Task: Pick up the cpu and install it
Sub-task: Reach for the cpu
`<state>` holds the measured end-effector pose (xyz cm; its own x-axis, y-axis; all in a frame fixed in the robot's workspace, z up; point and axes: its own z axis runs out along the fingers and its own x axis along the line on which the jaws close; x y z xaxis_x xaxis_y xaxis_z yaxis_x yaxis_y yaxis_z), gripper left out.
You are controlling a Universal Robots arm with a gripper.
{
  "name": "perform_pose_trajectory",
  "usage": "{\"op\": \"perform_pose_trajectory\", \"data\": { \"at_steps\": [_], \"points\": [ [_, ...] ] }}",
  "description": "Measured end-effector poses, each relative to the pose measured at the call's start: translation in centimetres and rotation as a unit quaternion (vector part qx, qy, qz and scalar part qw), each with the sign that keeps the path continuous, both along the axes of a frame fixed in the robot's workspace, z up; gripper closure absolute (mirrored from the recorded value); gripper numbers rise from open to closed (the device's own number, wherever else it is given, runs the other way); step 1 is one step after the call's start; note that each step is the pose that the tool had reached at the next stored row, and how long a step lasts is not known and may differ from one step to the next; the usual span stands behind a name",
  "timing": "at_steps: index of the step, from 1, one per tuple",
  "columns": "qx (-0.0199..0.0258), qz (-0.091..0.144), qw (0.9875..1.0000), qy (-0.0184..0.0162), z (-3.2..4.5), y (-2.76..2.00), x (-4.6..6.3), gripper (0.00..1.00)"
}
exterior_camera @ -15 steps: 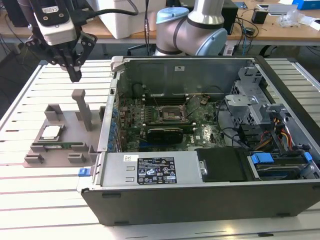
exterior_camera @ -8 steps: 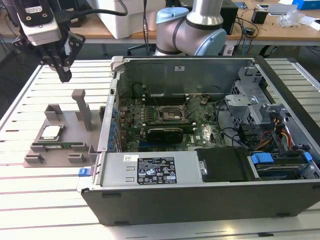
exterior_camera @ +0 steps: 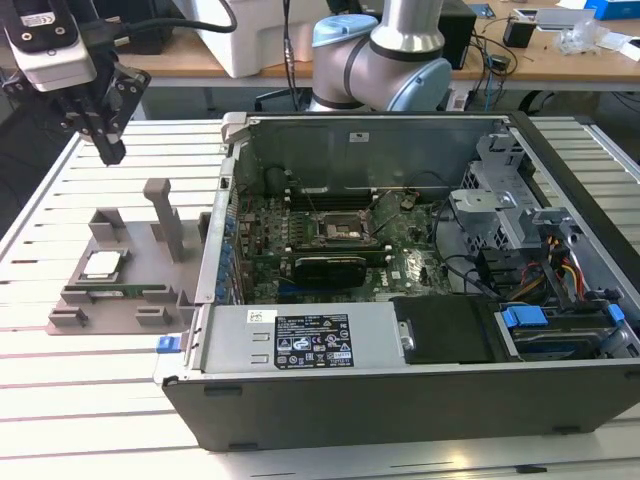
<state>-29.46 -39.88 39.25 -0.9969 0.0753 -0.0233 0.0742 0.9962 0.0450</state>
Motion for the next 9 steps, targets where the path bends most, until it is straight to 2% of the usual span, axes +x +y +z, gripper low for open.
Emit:
{"op": "perform_pose_trajectory", "data": {
  "at_steps": [9],
  "points": [
    [0.0, 0.0, 1.0, 0.0, -0.03, 0.0, -1.2, 0.89]
  ]
}}
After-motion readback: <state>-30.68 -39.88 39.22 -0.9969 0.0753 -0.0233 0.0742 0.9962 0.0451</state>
